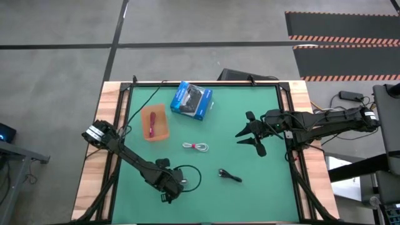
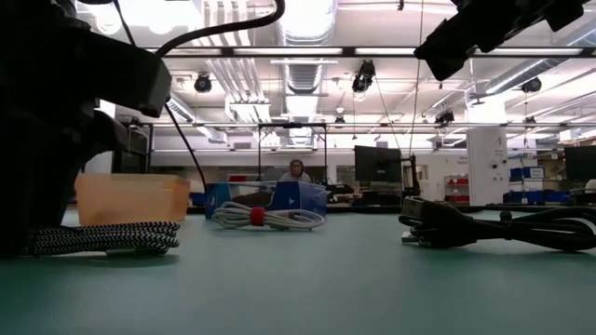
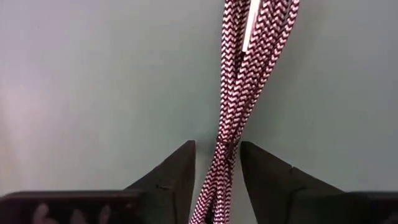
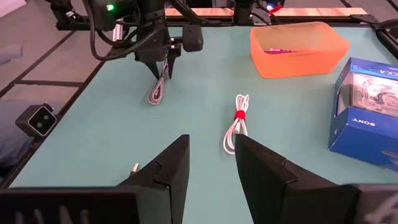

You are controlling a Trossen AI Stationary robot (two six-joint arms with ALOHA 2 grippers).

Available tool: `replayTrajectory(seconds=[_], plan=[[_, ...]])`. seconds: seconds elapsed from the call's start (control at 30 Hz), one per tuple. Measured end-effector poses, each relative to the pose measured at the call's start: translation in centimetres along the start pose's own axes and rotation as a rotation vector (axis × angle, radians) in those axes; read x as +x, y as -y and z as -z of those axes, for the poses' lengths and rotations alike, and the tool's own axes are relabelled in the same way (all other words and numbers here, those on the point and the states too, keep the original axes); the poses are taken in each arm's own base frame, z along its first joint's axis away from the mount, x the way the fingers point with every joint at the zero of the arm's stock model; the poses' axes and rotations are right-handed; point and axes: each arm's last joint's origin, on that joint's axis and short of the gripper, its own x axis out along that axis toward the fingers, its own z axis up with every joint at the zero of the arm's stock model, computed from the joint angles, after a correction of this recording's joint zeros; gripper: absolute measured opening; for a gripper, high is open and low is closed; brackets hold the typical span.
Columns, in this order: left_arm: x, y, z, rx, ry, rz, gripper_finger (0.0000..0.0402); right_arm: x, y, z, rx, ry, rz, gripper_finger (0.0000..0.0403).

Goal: Pick and place USB-C Cables
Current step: Put the white and black charger cable into the orange bin

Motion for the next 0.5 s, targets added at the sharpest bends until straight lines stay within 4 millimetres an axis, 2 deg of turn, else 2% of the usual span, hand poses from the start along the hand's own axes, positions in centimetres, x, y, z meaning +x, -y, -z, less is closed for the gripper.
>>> replayTrajectory(seconds=[0.3,0.5], plan=[[0.08,-0.02,0.10,0.002,-0.012,0.007,0.0027,0.00,-0.01,0.01,0.000,-0.001,0.000,0.0118],[-0.02,0.05,0.05,0.000,-0.015,0.014,0.0011,0.00,-0.01,0.03,0.000,-0.003,0.000,0.0118]])
